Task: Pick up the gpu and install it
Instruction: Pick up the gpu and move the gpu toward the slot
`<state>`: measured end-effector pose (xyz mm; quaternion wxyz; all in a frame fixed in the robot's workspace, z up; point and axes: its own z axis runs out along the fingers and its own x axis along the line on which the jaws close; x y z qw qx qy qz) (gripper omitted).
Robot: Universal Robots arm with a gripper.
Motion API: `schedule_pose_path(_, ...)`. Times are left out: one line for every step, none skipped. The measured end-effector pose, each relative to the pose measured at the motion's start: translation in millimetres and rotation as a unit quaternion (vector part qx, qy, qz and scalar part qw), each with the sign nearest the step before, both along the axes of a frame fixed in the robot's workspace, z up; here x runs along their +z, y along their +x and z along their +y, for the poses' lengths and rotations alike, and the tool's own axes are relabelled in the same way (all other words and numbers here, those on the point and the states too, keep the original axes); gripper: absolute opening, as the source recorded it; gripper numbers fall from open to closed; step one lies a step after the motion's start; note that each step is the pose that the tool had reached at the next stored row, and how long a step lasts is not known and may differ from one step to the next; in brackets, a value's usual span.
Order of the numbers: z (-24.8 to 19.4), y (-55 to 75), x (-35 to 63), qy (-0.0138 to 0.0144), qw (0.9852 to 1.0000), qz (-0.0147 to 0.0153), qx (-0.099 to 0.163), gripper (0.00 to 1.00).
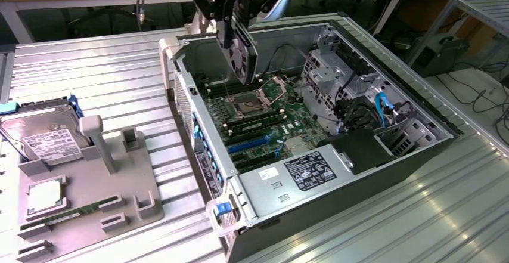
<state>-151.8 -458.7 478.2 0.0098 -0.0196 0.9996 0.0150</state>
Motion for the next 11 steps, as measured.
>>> schedule_pose_path(0.0,0.4,0.0,0.0001,1.0,0.0,0.0,0.27)
schedule_pose_path(0.0,0.7,0.0,0.0,1.0,0.0,0.0,0.27)
schedule_pose_path(0.0,1.2,0.0,0.0,1.0,0.0,0.0,0.27)
schedule_pose_path(0.0,1.7,0.0,0.0,1.0,0.0,0.0,0.27)
schedule_pose_path(0.0,2.5,0.0,0.0,1.0,0.0,0.0,0.27)
schedule_pose_path(0.0,3.1,0.0,0.0,1.0,0.0,0.0,0.27)
schedule_pose_path(0.0,3.7,0.0,0.0,1.0,0.0,0.0,0.27)
schedule_pose_path(0.0,4.4,0.0,0.0,1.0,0.0,0.0,0.27)
schedule_pose_path(0.0,5.1,0.0,0.0,1.0,0.0,0.0,0.27)
schedule_pose_path(0.0,6.0,0.0,0.0,1.0,0.0,0.0,0.27)
schedule_pose_path(0.0,6.7,0.0,0.0,1.0,0.0,0.0,0.27)
